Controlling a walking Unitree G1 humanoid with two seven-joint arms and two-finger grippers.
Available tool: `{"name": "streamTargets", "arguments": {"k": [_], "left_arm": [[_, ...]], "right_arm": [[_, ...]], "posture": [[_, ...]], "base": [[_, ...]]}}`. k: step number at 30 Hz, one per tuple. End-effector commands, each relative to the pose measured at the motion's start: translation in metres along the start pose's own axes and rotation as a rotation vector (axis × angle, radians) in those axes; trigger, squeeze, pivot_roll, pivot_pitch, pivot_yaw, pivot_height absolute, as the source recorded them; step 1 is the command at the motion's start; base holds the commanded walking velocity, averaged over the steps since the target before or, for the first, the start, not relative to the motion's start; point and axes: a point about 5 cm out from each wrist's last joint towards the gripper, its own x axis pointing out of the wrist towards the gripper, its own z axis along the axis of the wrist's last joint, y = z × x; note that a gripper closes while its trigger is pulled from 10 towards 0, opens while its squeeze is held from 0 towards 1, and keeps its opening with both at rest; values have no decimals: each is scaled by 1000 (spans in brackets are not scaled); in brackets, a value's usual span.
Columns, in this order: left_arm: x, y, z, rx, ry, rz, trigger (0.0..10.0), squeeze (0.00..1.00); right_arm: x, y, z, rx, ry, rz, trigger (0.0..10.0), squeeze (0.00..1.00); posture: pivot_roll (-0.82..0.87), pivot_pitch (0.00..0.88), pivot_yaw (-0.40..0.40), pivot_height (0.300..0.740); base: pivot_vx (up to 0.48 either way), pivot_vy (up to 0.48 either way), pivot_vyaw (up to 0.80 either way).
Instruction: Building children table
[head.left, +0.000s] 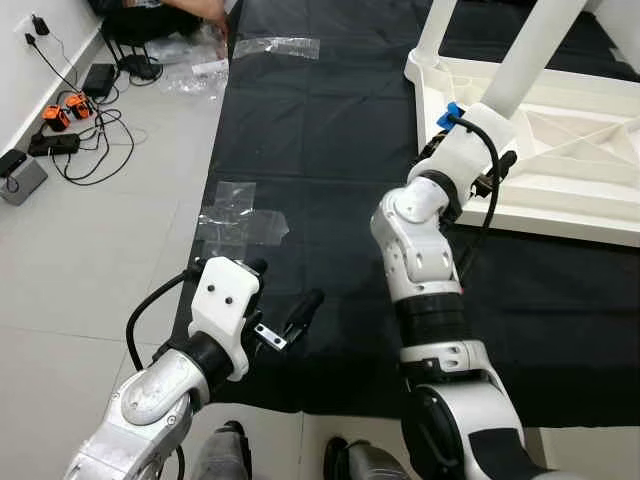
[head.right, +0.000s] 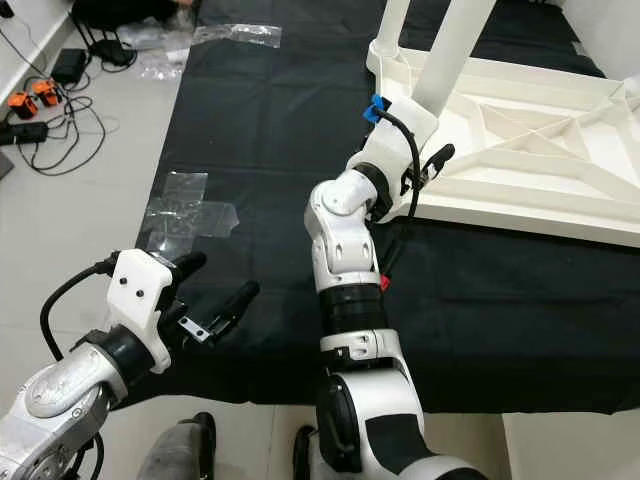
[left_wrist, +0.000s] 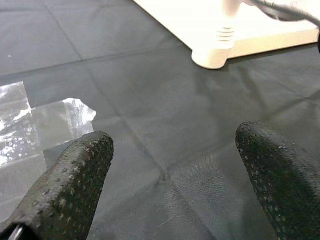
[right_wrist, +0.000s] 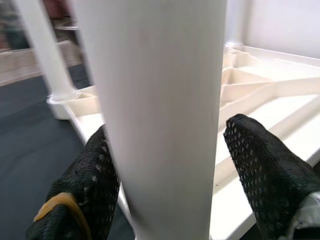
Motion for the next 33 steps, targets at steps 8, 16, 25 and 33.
{"name": "streamTargets", "arguments": {"k": [8, 16, 25, 33], "left_arm": [[4, 3, -4, 19, 9, -4, 10000, 0], [7, 5, -5, 19, 1, 0, 10000, 0], [8, 7, -4, 24, -6, 8, 10000, 0], [10, 7, -3, 30, -18, 10, 10000, 0]], "right_arm": [[-11, -3, -2, 21, 13, 296, 10000, 0], [-9, -10, 0, 0, -6, 374, 10000, 0], [-3, -31, -7, -55, -1, 438, 10000, 0], [-5, -46, -18, -61, 33, 579, 10000, 0]], "posture": [[102, 174, -64, 740], [97, 167, -63, 740], [91, 161, -61, 740], [89, 160, -59, 740]], "base": [[0, 0, 0], [0, 0, 0], [0, 0, 0], [0, 0, 0]]}}
